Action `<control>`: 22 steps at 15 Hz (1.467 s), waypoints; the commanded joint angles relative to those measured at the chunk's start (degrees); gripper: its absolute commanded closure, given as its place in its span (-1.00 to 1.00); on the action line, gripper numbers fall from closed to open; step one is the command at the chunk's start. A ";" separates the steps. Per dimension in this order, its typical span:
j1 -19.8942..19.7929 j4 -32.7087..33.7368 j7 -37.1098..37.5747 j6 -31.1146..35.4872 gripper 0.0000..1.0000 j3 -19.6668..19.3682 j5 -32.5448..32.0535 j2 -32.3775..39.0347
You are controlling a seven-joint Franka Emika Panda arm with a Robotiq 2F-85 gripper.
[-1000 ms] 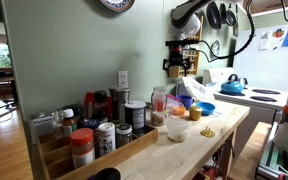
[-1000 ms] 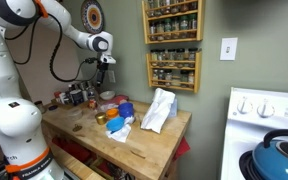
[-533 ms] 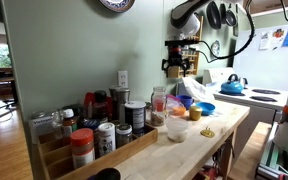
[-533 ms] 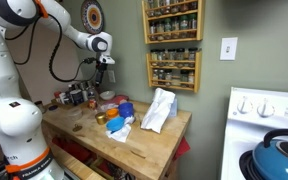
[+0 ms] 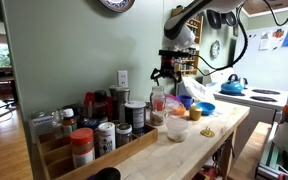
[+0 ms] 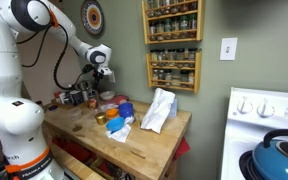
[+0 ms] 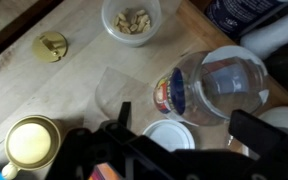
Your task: Transfer the contents of the labeled plastic bottle to the plastic bowl
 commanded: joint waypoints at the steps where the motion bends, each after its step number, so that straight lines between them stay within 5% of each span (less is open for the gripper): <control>1: 0.46 -1.78 -3.81 5.82 -1.00 -0.36 4.40 0.97; 22: -2.50 -0.61 -11.21 -2.18 -1.00 -4.38 5.08 -1.70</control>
